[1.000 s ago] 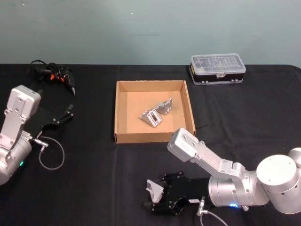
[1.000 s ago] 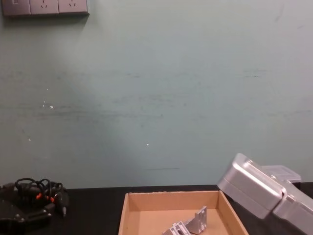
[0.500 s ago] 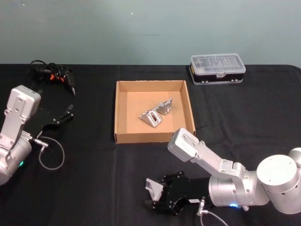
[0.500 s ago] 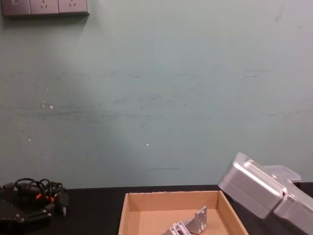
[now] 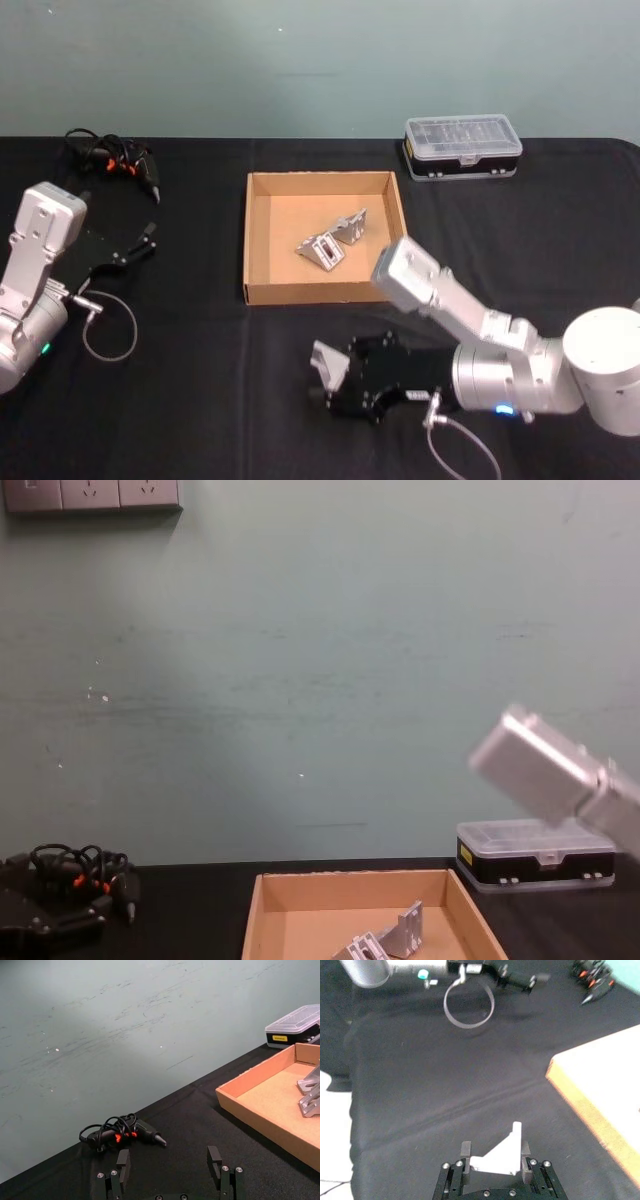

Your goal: Use one hand to pick up the angle iron from the table and place it into the box.

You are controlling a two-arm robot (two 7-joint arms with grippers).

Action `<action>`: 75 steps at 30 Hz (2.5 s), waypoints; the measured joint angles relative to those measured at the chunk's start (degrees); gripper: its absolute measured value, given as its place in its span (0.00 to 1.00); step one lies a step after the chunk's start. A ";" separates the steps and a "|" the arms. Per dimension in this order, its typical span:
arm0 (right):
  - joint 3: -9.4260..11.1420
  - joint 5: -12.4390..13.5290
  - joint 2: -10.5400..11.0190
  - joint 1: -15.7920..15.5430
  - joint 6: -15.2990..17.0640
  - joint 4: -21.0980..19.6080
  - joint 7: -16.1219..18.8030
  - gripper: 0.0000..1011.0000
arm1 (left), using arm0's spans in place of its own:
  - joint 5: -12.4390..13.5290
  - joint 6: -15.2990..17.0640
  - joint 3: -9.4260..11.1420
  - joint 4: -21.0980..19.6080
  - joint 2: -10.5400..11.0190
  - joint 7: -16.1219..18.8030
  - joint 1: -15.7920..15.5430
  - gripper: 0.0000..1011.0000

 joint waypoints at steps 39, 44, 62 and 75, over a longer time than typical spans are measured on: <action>0.06 -4.27 -22.76 27.91 -5.18 45.28 -3.08 0.56 | 0.00 0.00 0.00 0.00 0.00 0.00 0.00 1.00; 0.11 -5.40 -25.16 30.21 -6.16 51.26 -3.03 0.56 | 0.00 0.00 0.00 0.00 0.00 0.00 0.00 1.00; 1.51 -6.78 -28.08 32.06 -9.62 58.18 -2.46 0.56 | 0.00 0.00 0.00 0.00 0.00 0.00 0.00 1.00; 1.46 -6.67 -27.91 31.91 -9.47 57.74 -2.52 0.82 | 0.00 0.00 0.00 0.00 0.00 0.00 0.00 1.00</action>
